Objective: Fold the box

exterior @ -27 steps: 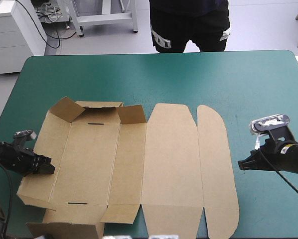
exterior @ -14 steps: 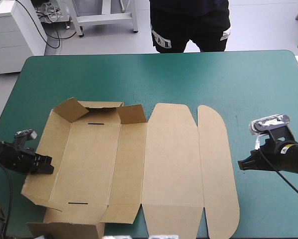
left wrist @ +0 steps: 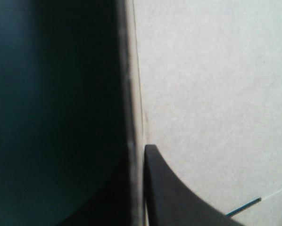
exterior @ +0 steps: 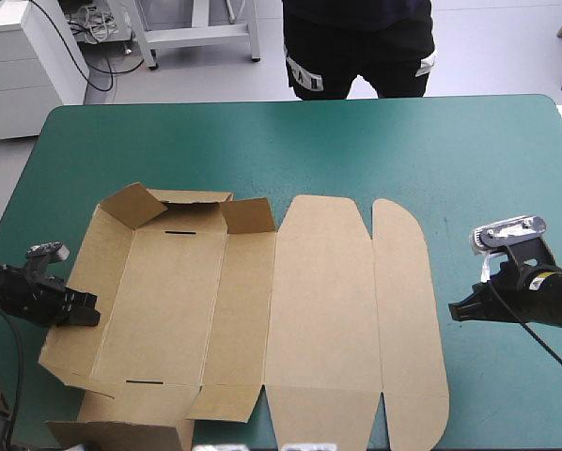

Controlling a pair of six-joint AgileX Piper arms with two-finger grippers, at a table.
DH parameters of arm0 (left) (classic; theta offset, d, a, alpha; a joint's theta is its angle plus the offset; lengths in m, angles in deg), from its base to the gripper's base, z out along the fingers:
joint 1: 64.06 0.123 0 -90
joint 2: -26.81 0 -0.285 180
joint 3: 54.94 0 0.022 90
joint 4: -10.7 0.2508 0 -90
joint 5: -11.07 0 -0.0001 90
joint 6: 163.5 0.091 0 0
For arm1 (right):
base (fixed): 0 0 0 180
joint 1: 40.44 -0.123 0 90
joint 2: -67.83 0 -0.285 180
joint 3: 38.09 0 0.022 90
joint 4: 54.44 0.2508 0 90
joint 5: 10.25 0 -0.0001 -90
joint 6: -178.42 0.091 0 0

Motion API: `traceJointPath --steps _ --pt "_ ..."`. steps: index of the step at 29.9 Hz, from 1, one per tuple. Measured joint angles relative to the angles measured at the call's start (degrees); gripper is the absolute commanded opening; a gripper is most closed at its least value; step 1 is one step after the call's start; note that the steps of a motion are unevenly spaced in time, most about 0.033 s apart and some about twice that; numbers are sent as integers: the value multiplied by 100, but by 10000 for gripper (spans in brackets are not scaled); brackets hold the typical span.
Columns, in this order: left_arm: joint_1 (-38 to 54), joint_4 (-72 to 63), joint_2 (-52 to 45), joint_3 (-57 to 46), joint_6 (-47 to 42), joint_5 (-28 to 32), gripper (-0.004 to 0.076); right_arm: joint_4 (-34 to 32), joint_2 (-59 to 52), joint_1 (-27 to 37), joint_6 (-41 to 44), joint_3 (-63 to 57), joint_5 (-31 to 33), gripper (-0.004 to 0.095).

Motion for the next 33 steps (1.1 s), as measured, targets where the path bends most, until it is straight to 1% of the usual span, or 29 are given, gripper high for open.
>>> traceJointPath --steps 4,9,15,22,26,33 --pt "-248 130 0 350 -6 6 -8 0 0 0 -4 0 0 86" --pt "-887 563 0 925 -232 18 -8 0 0 0 -7 0 0 86" --pt "-2087 1284 0 1814 -583 98 -8 0 0 0 -13 0 0 86" --pt "-3551 2199 42 2410 -768 745 -8 0 0 0 -17 0 0 86" --pt "-4418 2983 49 2549 -1179 1357 -8 0 0 0 -17 0 0 86" --pt "-5641 4655 211 2634 -2115 2169 -8 0 0 0 -17 0 0 86"
